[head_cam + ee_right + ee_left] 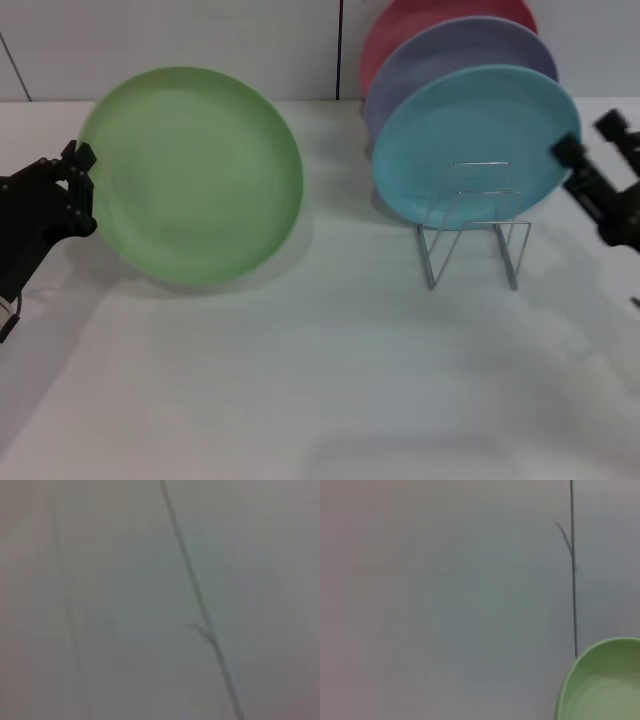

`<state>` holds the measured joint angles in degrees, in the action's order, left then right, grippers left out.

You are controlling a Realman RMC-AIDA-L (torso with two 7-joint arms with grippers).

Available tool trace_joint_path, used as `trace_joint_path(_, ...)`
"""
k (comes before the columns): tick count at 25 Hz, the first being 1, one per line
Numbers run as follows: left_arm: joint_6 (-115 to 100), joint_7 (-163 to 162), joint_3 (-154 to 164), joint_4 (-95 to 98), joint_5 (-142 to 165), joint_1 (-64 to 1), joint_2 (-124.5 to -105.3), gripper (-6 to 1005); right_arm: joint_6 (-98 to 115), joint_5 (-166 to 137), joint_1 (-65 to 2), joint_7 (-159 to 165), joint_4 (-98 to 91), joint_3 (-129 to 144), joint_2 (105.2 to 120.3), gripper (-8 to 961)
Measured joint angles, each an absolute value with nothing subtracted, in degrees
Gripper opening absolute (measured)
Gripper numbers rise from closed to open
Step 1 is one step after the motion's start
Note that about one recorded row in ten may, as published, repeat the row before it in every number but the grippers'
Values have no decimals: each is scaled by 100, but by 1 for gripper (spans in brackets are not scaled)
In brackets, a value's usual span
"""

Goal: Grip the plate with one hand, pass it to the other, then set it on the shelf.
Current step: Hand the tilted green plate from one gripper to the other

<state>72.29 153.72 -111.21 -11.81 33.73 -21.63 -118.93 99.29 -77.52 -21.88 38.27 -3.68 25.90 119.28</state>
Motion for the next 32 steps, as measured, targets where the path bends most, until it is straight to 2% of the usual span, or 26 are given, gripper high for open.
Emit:
trace_joint_path(17, 7190, 15329, -11205, -1028, 3008, -2149, -11913, 38, 9575, -7752, -2843, 3823, 55, 3428, 11947, 725)
trace_joint_path(32, 7405, 15321, -11194, -237, 2248, -2411, -11918, 37, 8092, -7894, -3922, 3896, 802, 3490, 11945, 724)
